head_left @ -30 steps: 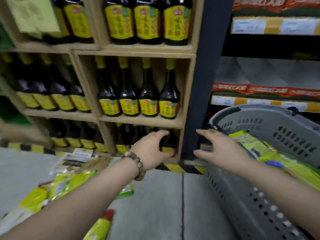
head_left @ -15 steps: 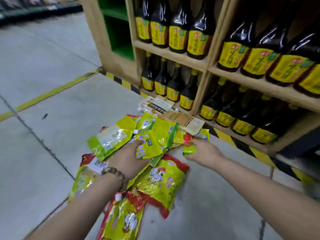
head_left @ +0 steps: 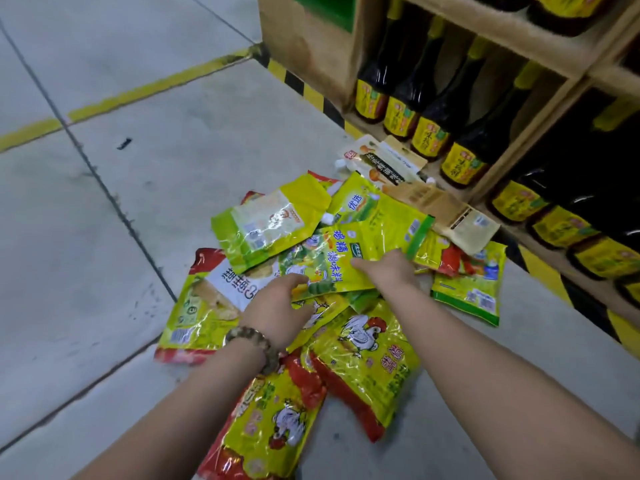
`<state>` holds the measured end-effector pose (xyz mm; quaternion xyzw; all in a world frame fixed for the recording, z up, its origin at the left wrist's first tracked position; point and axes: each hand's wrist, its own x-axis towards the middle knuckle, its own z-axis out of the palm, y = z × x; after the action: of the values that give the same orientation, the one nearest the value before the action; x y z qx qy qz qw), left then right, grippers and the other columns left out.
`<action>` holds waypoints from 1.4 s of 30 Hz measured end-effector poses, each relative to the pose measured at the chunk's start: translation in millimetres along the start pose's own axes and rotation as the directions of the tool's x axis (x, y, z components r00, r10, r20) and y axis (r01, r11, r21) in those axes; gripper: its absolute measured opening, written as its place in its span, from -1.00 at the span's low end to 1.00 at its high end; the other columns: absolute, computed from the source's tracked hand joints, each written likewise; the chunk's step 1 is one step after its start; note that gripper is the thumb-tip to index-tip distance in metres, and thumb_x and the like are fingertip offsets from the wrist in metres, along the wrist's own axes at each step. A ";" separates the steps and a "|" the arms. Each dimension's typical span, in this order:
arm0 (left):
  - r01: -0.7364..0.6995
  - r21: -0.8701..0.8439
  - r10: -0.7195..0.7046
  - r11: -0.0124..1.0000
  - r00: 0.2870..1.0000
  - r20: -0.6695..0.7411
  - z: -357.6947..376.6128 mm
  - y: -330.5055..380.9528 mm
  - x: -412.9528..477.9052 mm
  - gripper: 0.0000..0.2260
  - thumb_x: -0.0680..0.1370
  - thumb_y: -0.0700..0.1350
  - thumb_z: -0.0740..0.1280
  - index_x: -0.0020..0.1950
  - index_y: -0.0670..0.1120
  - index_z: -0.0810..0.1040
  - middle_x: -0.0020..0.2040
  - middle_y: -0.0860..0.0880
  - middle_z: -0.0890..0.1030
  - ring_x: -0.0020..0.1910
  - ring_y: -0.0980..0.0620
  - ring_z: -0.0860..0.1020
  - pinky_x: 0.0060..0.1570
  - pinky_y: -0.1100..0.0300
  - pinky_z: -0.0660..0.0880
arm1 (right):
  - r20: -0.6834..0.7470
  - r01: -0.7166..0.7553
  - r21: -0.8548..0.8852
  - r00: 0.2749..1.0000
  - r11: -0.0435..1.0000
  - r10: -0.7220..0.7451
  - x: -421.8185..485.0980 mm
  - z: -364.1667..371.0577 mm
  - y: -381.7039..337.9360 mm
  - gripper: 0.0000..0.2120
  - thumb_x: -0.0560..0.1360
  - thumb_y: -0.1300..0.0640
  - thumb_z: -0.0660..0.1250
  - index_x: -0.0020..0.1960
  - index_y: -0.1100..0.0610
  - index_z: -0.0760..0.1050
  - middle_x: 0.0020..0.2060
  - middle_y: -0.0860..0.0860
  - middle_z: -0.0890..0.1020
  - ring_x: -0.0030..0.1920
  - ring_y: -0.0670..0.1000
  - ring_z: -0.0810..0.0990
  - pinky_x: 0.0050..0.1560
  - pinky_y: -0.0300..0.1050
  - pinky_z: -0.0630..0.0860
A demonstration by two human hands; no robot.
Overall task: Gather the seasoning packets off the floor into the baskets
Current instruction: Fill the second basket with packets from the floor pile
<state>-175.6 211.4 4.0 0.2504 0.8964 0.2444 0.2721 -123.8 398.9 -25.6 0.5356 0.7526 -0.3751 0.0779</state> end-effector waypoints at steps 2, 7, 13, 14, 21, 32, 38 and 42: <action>0.019 -0.073 -0.023 0.997 0.999 -0.045 2.3 -3.0 4.6 -0.62 0.51 -0.05 0.35 0.32 0.05 0.44 0.29 0.03 0.49 0.17 0.02 0.51 0.07 0.18 0.44 | 0.012 0.045 0.099 0.999 0.994 -0.046 4.3 9.8 0.1 -0.42 0.43 -0.09 0.43 0.26 0.29 0.43 0.21 0.22 0.53 0.20 0.22 0.50 0.12 0.02 0.44; -0.059 -0.238 0.007 0.970 0.977 -0.211 -4.9 -10.2 7.3 -0.62 0.49 -0.12 0.38 0.30 0.00 0.47 0.26 0.04 0.50 0.22 0.05 0.47 0.08 0.28 0.33 | -0.065 0.243 0.370 0.970 0.897 -0.236 -12.7 -14.5 19.9 -0.70 0.47 0.24 0.40 0.16 0.24 0.42 0.04 0.05 0.48 0.05 0.02 0.45 0.03 -0.14 0.39; -0.132 -0.404 0.153 0.905 0.988 0.019 -12.0 -11.8 7.4 -0.15 0.28 0.18 0.52 0.47 0.06 0.22 0.37 0.19 0.34 0.33 0.22 0.32 0.30 0.23 0.27 | 0.288 0.468 0.352 0.770 0.811 -0.570 -38.6 -78.5 2.0 -0.70 0.39 0.42 0.41 -0.16 0.06 0.40 -0.21 -0.09 0.49 -0.28 -0.28 0.48 -0.24 -0.43 0.41; -0.076 -0.474 0.151 0.877 0.981 0.121 -10.4 -12.9 8.2 -0.15 0.24 0.20 0.54 0.45 0.07 0.27 0.36 0.14 0.42 0.31 0.17 0.40 0.30 0.15 0.35 | 0.327 0.492 0.345 0.735 0.800 -0.593 -40.6 -76.5 -6.5 -0.68 0.38 0.41 0.42 -0.16 0.03 0.40 -0.21 -0.12 0.48 -0.28 -0.33 0.45 -0.19 -0.45 0.38; 0.200 -0.690 -0.133 0.696 0.980 0.150 15.9 -43.0 -7.2 -0.92 0.43 -0.24 0.44 -0.21 -0.10 0.58 -0.35 0.04 0.66 -0.34 0.08 0.63 -0.23 0.20 0.59 | 0.205 0.566 0.193 0.775 0.801 -0.597 -14.6 -9.8 -49.8 -0.88 0.46 0.19 0.40 -0.06 0.03 0.51 -0.09 -0.07 0.60 -0.05 -0.08 0.55 -0.01 -0.18 0.46; 0.340 -0.893 -0.539 0.294 0.831 0.138 21.8 -76.4 -28.1 -0.93 0.41 -0.24 0.45 -0.21 -0.16 0.58 -0.28 -0.14 0.67 -0.38 -0.08 0.64 -0.41 0.12 0.60 | 0.477 0.782 -0.619 0.446 0.071 -0.757 34.0 66.0 -97.9 -0.51 0.61 0.27 0.04 0.52 0.11 0.08 0.54 0.06 0.06 0.53 0.08 0.04 0.41 -0.07 0.18; 0.326 -0.920 -0.616 0.217 0.777 0.130 20.2 -77.2 -26.3 -0.45 0.17 -0.01 0.58 0.06 -0.23 0.56 -0.05 -0.21 0.66 -0.12 -0.19 0.65 -0.01 -0.12 0.57 | 0.554 0.808 -0.590 0.408 0.004 -0.726 38.9 61.2 -88.6 -0.45 0.59 0.08 0.15 0.52 0.13 0.08 0.54 0.09 0.02 0.54 0.07 -0.01 0.46 -0.10 0.03; 0.293 -0.936 -0.651 0.193 0.752 0.101 21.2 -83.9 -28.1 -0.28 0.10 0.08 0.61 0.15 -0.21 0.53 0.00 -0.18 0.66 -0.08 -0.18 0.65 0.06 -0.16 0.55 | 0.476 0.767 -0.640 0.448 0.051 -0.757 31.3 68.5 -92.6 -0.54 0.59 0.32 0.05 0.48 0.21 0.15 0.52 0.13 0.14 0.51 0.08 0.13 0.34 0.00 0.30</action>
<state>-168.8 138.1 -49.5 -0.2811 0.6640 0.6359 0.2751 -236.4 364.4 -45.7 -0.0439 0.9936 0.0194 0.1023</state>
